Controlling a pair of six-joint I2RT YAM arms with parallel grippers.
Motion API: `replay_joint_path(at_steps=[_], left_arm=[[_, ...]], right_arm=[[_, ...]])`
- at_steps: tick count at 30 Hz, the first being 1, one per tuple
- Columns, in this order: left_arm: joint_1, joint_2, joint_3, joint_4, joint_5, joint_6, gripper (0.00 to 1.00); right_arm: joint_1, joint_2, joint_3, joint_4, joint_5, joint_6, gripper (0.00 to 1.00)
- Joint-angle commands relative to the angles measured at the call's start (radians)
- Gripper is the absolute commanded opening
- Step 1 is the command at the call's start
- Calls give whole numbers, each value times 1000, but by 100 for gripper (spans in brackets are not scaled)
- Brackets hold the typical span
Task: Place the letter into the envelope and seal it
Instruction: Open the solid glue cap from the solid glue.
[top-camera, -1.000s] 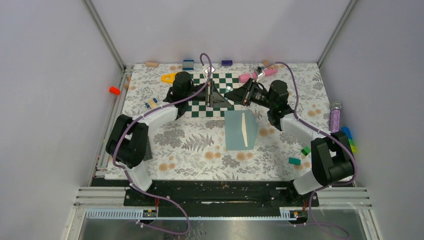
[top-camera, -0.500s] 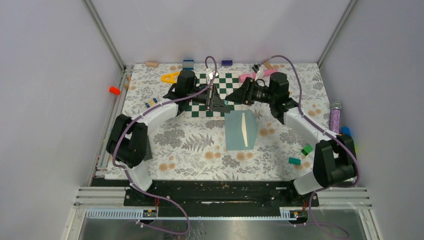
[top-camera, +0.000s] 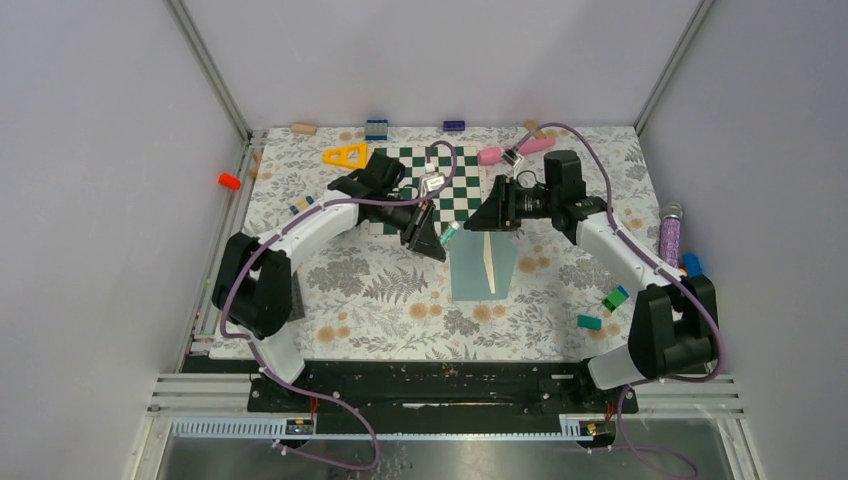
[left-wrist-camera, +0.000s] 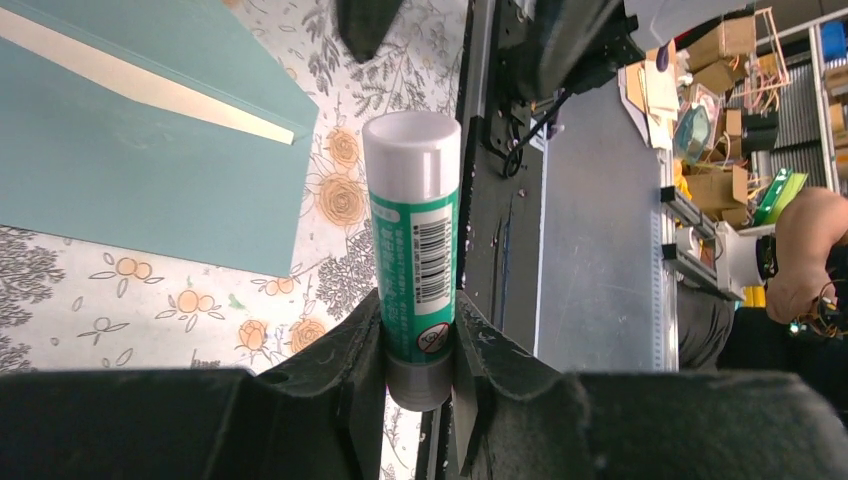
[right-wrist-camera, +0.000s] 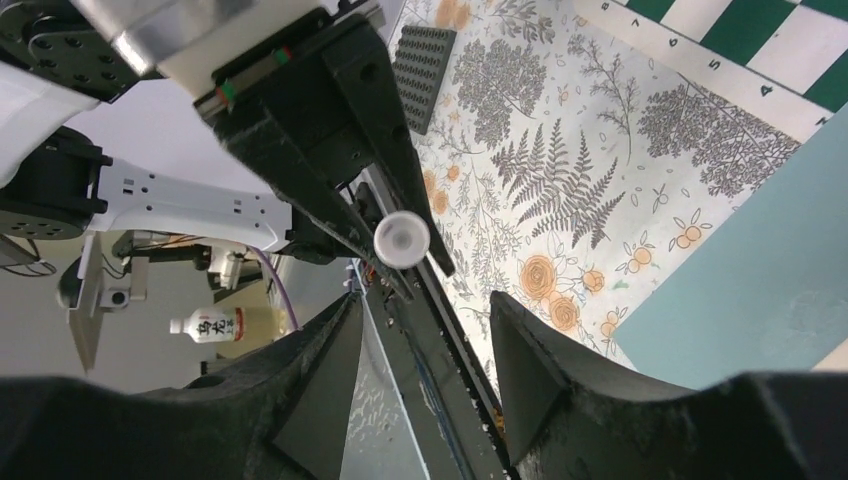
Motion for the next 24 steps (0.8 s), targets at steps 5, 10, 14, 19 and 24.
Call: replay_joint_path(at_steps=[5,10,14,19,24], left_arm=[[-61,-52,36,-67,-17,123,13],[-75,-53,30,-47,-23,111,13],[-75,-56,18,-34,-29,104,12],[-75,-54,16,-34,-24,104,12],[-80,-54,12,-32,-24,108,16]], right_arm=[[49,45,-17,123,-105,70,57],[88,80,-5,73,-127,33,52],[96,97,24,-21,-144,-35,47],[96,98,43,-86,-138,-88,42],[97,105,51,-87,-145,-81,33]])
